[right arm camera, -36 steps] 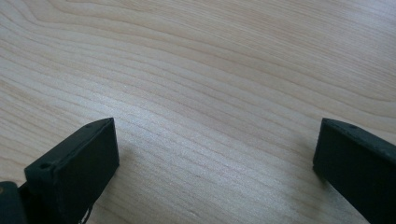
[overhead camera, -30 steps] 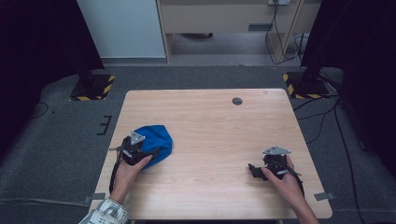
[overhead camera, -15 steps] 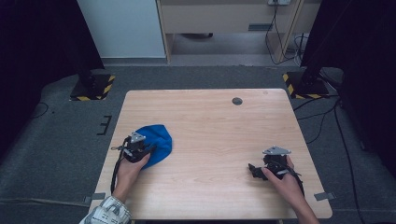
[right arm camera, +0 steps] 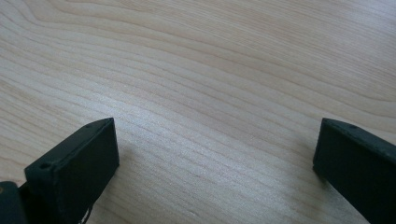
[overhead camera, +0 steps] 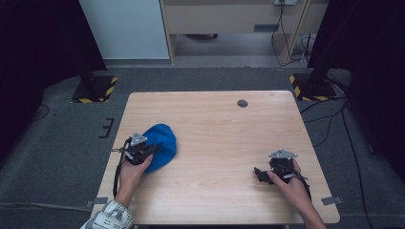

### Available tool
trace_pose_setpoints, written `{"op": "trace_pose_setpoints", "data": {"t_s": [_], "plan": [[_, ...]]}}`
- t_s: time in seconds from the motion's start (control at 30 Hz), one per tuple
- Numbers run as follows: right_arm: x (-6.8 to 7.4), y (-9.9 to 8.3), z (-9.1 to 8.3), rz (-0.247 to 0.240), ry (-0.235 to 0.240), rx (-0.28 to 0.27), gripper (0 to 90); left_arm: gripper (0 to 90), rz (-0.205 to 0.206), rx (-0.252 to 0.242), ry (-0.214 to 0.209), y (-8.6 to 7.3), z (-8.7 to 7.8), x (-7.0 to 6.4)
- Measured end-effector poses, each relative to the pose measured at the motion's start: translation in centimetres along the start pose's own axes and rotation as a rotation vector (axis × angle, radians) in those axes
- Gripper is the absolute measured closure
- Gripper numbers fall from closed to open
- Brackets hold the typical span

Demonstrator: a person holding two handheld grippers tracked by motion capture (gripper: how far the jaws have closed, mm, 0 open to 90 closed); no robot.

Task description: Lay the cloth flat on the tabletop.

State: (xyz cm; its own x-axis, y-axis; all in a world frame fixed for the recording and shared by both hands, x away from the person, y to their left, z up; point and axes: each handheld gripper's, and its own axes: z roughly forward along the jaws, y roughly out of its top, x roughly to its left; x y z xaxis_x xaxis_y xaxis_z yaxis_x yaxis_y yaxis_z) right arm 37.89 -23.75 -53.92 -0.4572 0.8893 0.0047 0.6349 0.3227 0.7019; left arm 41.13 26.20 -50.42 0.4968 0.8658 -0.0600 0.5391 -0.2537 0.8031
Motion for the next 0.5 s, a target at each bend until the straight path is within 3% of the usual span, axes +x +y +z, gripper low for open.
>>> {"op": "trace_pose_setpoints", "data": {"t_s": [0.23,0.5], "plan": [[0.1,-0.1,-0.1,0.007,-0.003,-0.001,0.5,80.0,0.04,-0.019,-0.063,1.4,0.8,-2.4],[0.0,0.0,0.0,-0.002,0.0,-0.001,0.5,80.1,0.164,-0.004,-0.133,3.6,2.6,-7.1]]}}
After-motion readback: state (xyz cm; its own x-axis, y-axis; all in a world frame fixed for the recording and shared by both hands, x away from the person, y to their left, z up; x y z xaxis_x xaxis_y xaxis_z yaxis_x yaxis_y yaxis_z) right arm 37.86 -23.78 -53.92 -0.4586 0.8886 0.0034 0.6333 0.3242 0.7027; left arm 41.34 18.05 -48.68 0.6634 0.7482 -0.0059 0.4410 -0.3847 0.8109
